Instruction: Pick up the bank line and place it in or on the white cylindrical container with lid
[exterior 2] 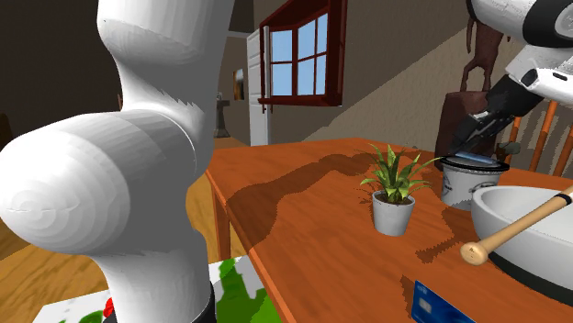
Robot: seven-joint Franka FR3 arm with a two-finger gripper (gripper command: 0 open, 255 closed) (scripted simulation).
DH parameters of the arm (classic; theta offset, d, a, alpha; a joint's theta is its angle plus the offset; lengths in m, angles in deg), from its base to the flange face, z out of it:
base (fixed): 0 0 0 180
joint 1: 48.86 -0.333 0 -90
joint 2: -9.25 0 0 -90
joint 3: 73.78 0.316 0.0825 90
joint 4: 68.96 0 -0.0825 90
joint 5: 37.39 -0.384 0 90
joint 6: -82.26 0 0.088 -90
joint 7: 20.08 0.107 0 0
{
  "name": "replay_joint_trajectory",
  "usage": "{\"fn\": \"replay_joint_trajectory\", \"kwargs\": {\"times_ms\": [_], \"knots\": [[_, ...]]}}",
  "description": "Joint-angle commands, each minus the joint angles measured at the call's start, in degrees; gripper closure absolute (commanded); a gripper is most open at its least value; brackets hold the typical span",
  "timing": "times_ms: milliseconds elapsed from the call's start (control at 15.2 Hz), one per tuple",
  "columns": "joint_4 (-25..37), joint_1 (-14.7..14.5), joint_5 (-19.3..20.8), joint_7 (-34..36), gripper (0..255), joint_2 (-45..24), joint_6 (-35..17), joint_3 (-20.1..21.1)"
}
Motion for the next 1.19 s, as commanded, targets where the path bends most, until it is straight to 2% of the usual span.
{"fn": "replay_joint_trajectory", "kwargs": {"times_ms": [0, 462, 528, 858, 1122], "knots": [[-0.97, -0.04, -0.13, -0.45, 255, 0.00, -0.89, 0.03], [-0.96, -0.05, -0.13, -0.44, 255, 0.00, -0.89, 0.03], [-0.96, -0.05, -0.13, -0.44, 0, 0.00, -0.89, 0.03], [-0.96, -0.05, -0.13, -0.44, 0, 0.00, -0.89, 0.03], [4.89, 1.73, 0.74, 0.32, 0, 0.24, 5.82, -0.96]]}}
